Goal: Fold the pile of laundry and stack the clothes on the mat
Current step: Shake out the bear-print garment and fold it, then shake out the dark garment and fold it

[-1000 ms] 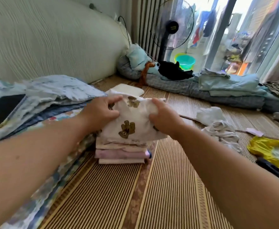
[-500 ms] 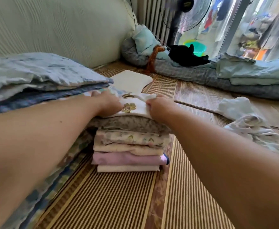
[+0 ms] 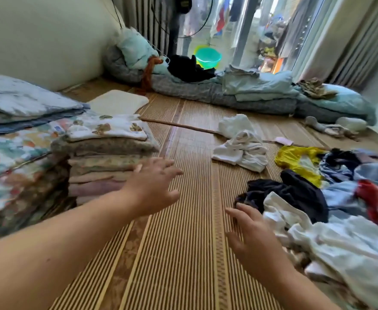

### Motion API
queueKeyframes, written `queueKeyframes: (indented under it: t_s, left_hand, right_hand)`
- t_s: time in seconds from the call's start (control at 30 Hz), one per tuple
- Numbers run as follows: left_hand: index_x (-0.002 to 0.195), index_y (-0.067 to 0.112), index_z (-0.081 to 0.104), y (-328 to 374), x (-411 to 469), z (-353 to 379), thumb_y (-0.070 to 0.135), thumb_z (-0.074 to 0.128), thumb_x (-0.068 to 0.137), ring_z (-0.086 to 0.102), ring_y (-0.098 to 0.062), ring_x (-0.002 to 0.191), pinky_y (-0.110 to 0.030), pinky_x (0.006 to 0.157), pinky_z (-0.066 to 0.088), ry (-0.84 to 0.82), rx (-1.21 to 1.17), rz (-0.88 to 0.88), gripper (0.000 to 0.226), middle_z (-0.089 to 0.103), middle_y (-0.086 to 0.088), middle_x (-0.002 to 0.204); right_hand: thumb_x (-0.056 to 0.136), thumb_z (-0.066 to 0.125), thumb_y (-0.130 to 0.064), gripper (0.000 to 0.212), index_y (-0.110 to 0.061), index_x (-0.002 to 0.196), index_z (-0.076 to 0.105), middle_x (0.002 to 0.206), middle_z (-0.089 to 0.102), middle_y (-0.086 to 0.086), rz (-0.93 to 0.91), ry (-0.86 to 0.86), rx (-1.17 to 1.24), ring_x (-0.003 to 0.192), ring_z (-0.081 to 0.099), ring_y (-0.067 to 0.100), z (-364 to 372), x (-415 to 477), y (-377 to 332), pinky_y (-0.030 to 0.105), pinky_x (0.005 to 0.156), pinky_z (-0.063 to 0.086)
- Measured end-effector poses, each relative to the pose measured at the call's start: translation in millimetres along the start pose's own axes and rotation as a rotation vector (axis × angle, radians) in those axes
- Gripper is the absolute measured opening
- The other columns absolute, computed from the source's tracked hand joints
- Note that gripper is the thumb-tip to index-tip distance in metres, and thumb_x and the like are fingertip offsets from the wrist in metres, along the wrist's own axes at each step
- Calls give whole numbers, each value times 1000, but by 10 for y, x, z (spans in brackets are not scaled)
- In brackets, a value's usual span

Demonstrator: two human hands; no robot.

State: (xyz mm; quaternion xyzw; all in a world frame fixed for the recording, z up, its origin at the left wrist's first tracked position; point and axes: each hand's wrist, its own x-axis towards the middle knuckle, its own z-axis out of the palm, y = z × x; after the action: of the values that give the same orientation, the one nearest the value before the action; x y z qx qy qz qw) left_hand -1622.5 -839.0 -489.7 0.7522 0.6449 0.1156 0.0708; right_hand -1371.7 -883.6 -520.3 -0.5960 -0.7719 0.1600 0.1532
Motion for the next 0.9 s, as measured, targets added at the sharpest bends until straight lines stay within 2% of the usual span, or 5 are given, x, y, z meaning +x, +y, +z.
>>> queueKeyframes:
  t_s: [0.23, 0.43, 0.53, 0.63, 0.9]
  left_hand:
    - [145, 40, 32, 1632, -118, 1256, 45, 60, 84, 31, -15, 139, -44, 114, 27, -279, -157, 99, 67, 36, 10, 151]
    - [152, 32, 20, 1881, 681, 1560, 15, 49, 91, 35, -27, 138, -46, 112, 34, -148, -263, -196, 70, 30, -4, 153]
    - [143, 38, 38, 1861, 965, 1546, 21, 46, 94, 54, -28, 116, -44, 95, 48, -202, -155, -240, 52, 51, -6, 132]
    - [120, 29, 57, 1830, 1092, 1390, 24, 57, 91, 60, -18, 91, -36, 78, 52, -274, -92, -186, 29, 61, 1, 103]
    - [95, 23, 64, 1747, 1016, 298, 30, 74, 82, 59, -13, 76, -26, 57, 45, -202, -48, -58, 18, 61, 3, 86]
  right_hand:
    - [88, 66, -34, 52, -38, 137, 49, 118, 43, -40, 268, -174, 140, 140, 30, 6, 95, -1236, 1103, -1, 98, 21]
    - [63, 69, -63, 45, -55, 106, 63, 122, 54, -26, 93, -36, 151, 103, 58, -10, -41, -1077, 997, 8, 85, 47]
    - [87, 61, -50, 43, -40, 128, 53, 147, 41, -8, -20, -135, 63, 136, 39, 12, -129, -1125, 1135, 29, 112, 29]
    - [87, 56, -51, 60, -55, 140, 29, 154, 13, -17, 74, -160, 119, 143, 20, 12, -149, -1050, 1219, 30, 115, 21]
    - [88, 54, -51, 76, -47, 150, 11, 159, 11, -7, 219, -256, 32, 146, 16, 17, -114, -1014, 1230, 40, 117, 22]
